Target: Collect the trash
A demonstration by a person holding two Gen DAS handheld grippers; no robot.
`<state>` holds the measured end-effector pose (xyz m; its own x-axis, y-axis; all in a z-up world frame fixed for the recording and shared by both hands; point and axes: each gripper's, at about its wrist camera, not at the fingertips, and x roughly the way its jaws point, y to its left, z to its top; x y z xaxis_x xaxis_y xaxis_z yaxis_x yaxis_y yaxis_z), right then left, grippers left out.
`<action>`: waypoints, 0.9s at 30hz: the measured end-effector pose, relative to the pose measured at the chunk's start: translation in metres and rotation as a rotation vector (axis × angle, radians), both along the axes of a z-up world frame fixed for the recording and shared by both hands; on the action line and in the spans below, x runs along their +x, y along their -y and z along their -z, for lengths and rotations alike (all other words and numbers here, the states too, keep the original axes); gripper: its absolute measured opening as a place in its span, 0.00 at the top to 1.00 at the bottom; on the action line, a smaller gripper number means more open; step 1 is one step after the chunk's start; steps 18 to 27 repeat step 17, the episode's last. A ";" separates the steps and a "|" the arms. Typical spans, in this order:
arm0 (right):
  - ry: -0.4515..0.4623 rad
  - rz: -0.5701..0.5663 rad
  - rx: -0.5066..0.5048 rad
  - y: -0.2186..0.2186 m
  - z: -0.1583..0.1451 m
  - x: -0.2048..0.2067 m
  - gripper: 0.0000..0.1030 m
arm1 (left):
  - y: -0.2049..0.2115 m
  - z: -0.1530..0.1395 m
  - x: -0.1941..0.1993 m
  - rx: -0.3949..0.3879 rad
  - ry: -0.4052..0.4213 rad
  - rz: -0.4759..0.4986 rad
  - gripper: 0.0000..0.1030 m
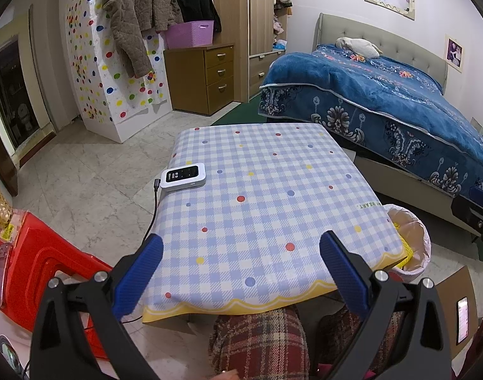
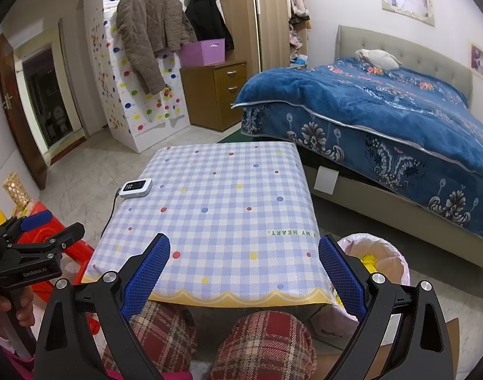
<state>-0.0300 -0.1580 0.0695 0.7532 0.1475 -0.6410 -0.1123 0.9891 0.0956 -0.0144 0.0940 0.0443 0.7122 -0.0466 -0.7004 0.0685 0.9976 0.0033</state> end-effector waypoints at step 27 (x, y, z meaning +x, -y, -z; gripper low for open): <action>-0.145 0.021 -0.036 0.001 0.086 0.083 0.09 | -0.003 0.052 0.042 0.022 -0.080 0.014 0.07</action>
